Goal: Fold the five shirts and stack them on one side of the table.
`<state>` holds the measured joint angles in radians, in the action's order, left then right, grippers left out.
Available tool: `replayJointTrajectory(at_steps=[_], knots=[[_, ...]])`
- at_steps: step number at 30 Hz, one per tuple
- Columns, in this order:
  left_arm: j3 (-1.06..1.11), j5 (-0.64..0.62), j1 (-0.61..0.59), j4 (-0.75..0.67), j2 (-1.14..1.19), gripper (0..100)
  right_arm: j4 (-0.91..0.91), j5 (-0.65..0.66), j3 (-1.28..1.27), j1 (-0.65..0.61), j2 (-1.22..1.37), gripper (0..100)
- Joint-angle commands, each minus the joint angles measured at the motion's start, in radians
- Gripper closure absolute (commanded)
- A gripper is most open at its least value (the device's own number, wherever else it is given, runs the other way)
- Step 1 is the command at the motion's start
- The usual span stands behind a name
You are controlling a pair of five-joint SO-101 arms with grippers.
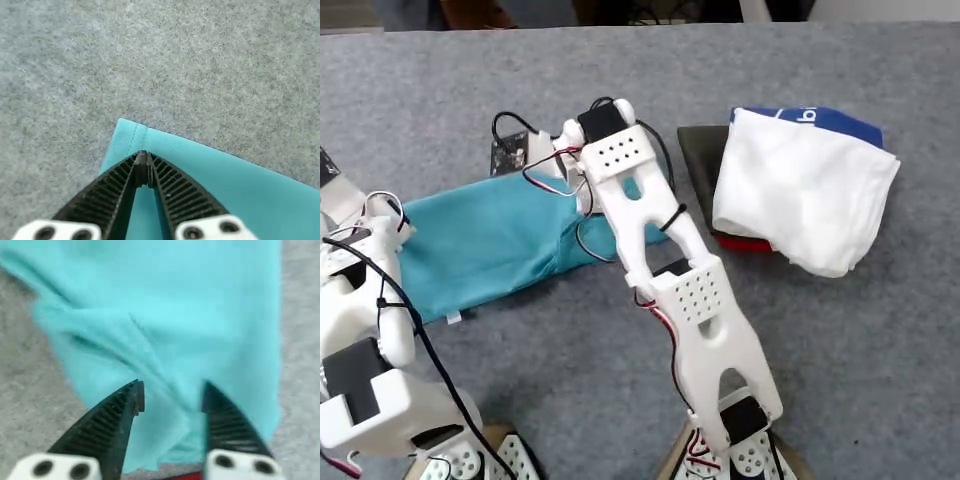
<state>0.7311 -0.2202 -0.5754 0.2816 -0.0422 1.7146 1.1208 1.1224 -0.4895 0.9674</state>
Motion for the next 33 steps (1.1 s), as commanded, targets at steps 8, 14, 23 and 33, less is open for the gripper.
replayJointTrajectory(at_steps=[8, 14, 23, 33], knots=[[-0.042, 0.037, 0.033, -0.009, -0.008, 97, 0.055, -0.163, 0.157, 0.078, -0.030, 96.4], [-0.041, 0.037, 0.031, -0.009, -0.008, 97, 0.052, -0.219, -0.137, 0.074, -0.176, 98.5], [-0.041, 0.035, 0.031, -0.009, -0.008, 97, -0.097, -0.226, -0.340, -0.077, -0.214, 98.5], [-0.041, 0.035, 0.031, -0.009, -0.008, 97, -0.296, -0.353, -0.268, -0.083, -0.022, 98.5]])
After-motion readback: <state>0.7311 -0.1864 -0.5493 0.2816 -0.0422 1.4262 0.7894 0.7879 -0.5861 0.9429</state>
